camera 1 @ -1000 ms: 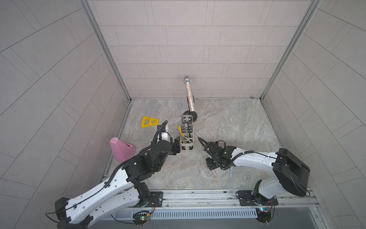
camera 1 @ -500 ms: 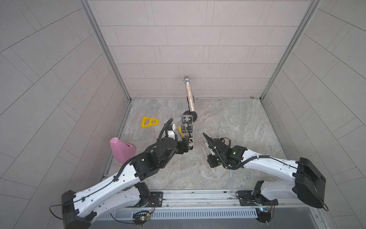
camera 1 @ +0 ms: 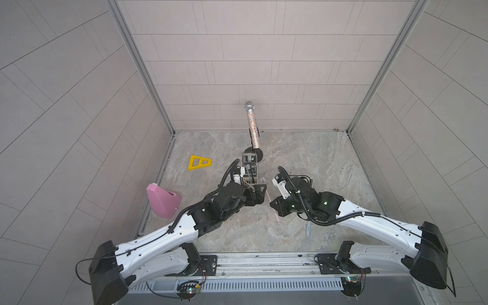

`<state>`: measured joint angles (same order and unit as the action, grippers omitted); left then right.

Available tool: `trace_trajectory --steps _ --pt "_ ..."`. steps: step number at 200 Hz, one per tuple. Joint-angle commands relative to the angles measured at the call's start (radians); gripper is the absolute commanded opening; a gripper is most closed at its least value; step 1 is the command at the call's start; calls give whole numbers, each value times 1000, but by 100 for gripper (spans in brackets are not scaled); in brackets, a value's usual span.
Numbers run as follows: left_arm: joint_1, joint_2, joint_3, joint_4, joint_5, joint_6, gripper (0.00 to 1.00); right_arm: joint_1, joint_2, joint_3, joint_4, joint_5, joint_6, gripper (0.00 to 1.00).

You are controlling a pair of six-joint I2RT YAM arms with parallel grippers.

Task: Place the toothbrush into the toothbrush holder
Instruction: Pick up the toothbrush from the center of the board.

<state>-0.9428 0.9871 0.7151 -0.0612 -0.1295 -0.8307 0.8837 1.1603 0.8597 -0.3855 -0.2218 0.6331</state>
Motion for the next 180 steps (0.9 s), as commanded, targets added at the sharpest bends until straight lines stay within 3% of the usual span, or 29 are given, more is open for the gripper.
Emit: trace_trajectory --steps 1,102,135,180 --pt "4 11 -11 51 30 -35 96 3 -21 26 34 -3 -8 11" --pt "4 118 41 48 103 -32 93 16 -34 53 82 -41 -22 11" --pt "4 128 61 59 109 -31 73 30 -31 45 85 -42 -28 11" --pt "7 145 74 76 141 -39 36 45 -21 35 78 -38 -42 11"
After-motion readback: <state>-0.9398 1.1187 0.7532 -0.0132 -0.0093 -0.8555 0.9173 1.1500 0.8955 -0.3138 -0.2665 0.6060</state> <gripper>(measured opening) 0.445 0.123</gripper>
